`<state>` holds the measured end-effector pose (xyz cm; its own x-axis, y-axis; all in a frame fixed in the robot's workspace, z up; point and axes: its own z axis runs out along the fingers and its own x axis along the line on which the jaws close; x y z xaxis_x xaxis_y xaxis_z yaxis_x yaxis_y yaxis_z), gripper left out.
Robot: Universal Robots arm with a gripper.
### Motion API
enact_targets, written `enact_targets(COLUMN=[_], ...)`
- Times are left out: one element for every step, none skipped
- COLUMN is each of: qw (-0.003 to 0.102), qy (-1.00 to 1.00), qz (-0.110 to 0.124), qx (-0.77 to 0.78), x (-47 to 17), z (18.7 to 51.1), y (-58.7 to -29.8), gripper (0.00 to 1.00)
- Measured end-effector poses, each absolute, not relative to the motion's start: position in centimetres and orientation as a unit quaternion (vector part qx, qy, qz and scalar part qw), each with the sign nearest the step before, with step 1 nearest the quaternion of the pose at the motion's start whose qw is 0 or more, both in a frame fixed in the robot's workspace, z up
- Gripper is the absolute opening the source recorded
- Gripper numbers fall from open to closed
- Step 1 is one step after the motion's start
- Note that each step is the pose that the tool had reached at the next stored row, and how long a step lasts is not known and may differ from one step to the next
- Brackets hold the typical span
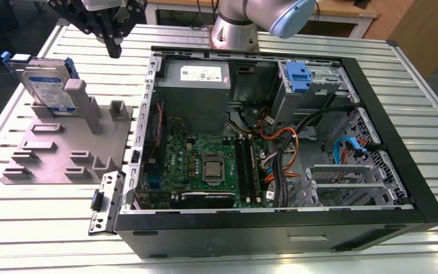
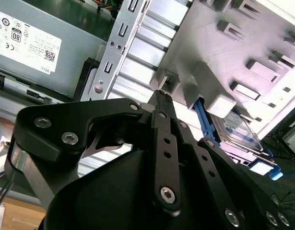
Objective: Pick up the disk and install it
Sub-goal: 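Reach for the disk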
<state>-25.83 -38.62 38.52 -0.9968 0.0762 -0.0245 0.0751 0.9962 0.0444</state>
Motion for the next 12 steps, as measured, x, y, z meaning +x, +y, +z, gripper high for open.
enact_targets(qw=[0.013, 0.013, 0.013, 0.013, 0.013, 0.013, 0.013, 0.013, 0.013, 0.013, 0.013, 0.013], qy=[0.999, 0.999, 0.999, 0.999, 0.999, 0.999, 0.999, 0.999, 0.999, 0.999, 0.999, 0.999], qz=[0.022, 0.022, 0.022, 0.022, 0.022, 0.022, 0.022, 0.022, 0.022, 0.022, 0.022, 0.022], qx=[0.038, 0.038, 0.038, 0.038, 0.038, 0.038, 0.038, 0.038, 0.038, 0.038, 0.038, 0.038], x=[-25.87, -25.92, -25.96, -26.0, -26.05, -26.09, -26.14, -26.2, -26.27, -26.33, -26.39, -26.45], z=[38.51, 38.5, 38.51, 38.5, 38.49, 38.49, 38.49, 38.48, 38.48, 38.47, 38.46, 38.45], y=[-38.63, -38.63, -38.62, -38.62, -38.63, -38.63, -38.63, -38.63, -38.63, -38.63, -38.63, -38.62], gripper=[0.11, 0.11, 0.11, 0.11, 0.11, 0.11, 0.11, 0.11, 0.11, 0.11, 0.11, 0.11])
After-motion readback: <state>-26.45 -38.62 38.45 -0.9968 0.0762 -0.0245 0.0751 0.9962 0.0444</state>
